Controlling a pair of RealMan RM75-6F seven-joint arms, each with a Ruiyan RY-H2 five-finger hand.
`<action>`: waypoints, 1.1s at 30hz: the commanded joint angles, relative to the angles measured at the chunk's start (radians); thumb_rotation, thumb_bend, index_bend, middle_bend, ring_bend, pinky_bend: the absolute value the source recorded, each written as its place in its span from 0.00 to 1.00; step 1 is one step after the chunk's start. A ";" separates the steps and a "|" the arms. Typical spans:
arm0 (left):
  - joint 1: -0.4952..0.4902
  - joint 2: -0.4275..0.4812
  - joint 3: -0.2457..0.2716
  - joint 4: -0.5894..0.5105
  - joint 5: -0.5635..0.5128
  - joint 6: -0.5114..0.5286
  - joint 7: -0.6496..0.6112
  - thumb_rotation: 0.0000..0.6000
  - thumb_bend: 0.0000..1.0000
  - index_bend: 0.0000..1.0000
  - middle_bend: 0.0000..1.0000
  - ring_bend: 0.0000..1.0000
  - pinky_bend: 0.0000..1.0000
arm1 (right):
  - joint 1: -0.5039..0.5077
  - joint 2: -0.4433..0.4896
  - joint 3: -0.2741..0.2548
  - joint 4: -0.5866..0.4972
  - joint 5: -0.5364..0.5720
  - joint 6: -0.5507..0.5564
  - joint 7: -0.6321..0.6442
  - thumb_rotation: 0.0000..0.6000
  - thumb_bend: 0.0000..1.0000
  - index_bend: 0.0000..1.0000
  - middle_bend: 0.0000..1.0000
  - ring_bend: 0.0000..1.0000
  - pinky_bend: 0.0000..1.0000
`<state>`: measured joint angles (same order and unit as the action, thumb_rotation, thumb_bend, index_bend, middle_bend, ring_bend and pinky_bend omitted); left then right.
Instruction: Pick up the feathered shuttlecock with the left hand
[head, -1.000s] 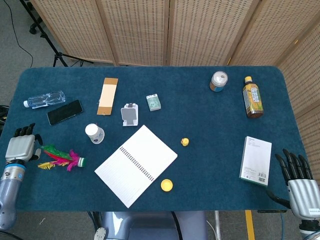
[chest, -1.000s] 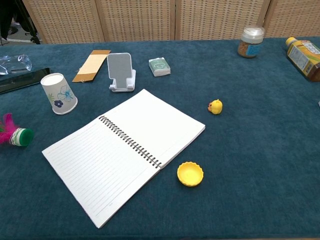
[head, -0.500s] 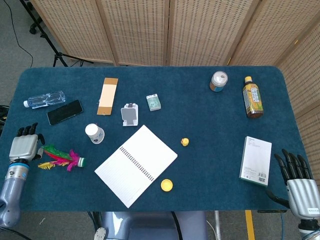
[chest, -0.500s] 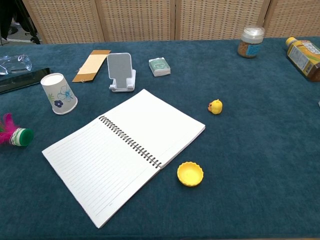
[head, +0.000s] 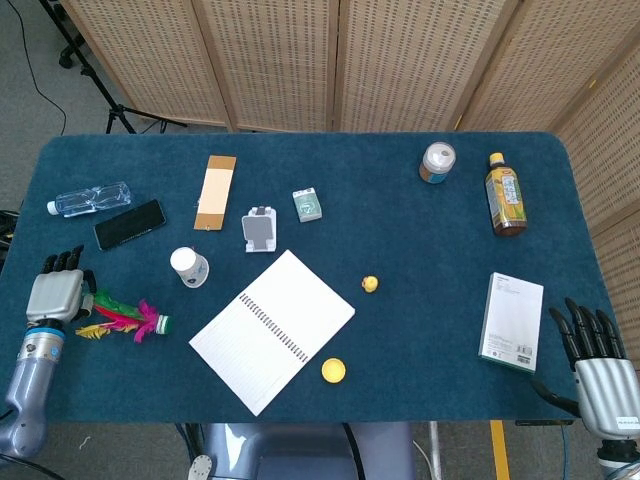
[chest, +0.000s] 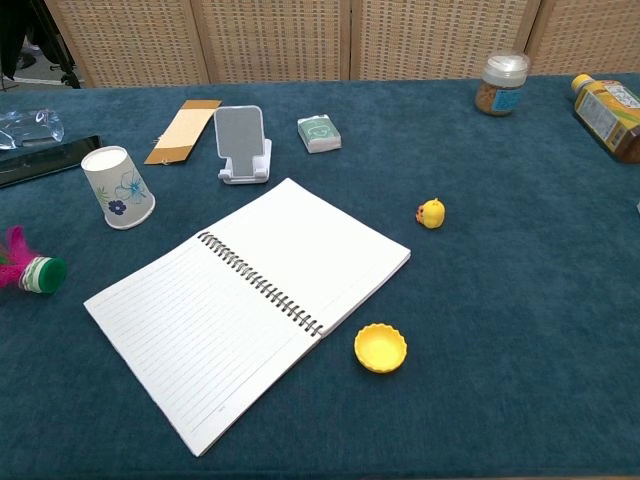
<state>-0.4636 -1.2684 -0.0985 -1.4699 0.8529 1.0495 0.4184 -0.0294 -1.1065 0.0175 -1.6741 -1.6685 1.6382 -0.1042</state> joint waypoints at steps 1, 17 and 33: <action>0.002 0.005 -0.002 -0.007 0.006 0.006 -0.001 1.00 0.51 0.61 0.00 0.00 0.00 | -0.001 0.001 0.000 0.000 -0.001 0.003 0.002 1.00 0.00 0.00 0.00 0.00 0.00; 0.003 0.040 -0.030 -0.070 0.038 0.056 -0.003 1.00 0.52 0.63 0.00 0.00 0.00 | -0.003 0.004 0.001 -0.002 -0.004 0.009 0.010 1.00 0.00 0.00 0.00 0.00 0.00; -0.044 0.109 -0.114 -0.262 0.069 0.167 0.071 1.00 0.52 0.63 0.00 0.00 0.00 | -0.006 0.011 0.004 -0.001 -0.005 0.020 0.027 1.00 0.00 0.00 0.00 0.00 0.00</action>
<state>-0.5027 -1.1609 -0.2076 -1.7252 0.9196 1.2108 0.4833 -0.0358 -1.0954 0.0210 -1.6750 -1.6733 1.6586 -0.0768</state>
